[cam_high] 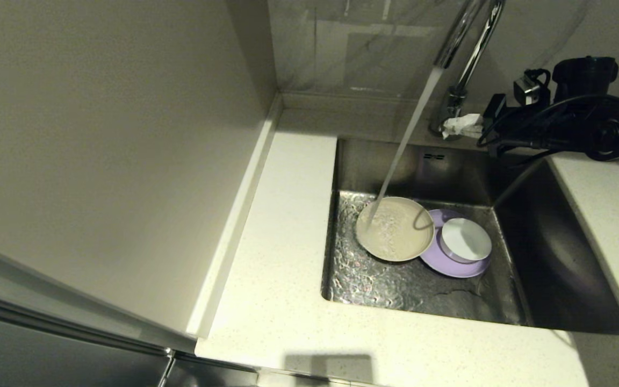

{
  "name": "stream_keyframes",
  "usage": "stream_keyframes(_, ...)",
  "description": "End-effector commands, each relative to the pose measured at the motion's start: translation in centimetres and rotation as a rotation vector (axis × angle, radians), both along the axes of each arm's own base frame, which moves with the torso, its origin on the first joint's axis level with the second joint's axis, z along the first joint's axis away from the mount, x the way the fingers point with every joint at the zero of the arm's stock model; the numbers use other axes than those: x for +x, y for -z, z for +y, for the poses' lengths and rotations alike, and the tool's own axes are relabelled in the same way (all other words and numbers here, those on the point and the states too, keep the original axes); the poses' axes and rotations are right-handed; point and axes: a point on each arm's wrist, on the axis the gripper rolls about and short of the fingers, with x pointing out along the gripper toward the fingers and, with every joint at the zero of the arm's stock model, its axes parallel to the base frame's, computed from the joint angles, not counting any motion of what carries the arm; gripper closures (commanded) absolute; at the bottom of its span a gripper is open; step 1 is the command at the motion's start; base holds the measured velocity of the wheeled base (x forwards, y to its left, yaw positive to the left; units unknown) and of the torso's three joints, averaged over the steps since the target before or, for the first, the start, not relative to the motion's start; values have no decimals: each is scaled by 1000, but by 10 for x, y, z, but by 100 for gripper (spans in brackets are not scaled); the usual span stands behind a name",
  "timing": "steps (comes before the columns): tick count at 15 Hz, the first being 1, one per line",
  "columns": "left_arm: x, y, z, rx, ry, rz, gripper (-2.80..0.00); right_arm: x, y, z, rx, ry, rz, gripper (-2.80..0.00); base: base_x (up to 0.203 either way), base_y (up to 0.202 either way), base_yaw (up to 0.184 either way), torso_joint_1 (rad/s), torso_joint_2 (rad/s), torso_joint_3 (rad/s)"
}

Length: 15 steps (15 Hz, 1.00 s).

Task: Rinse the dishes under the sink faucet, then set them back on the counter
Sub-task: Turn off the faucet

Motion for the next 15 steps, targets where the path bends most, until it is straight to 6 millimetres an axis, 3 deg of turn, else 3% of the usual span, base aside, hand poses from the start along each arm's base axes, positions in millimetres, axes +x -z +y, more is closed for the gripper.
stream_keyframes(1,0,0,0,-1,1,-3,0,5,0,0,-10,-5,-39,0,0,0,0,0,0,0)
stream_keyframes(6,0,0,0,0,-1,-3,0,16,-10,-1,-24,-5,-267,0,0,0,0,0,0,0)
stream_keyframes(15,0,0,0,-1,-1,-3,0,25,0,-2,-83,-35,-325,0,0,0,0,0,0,0)
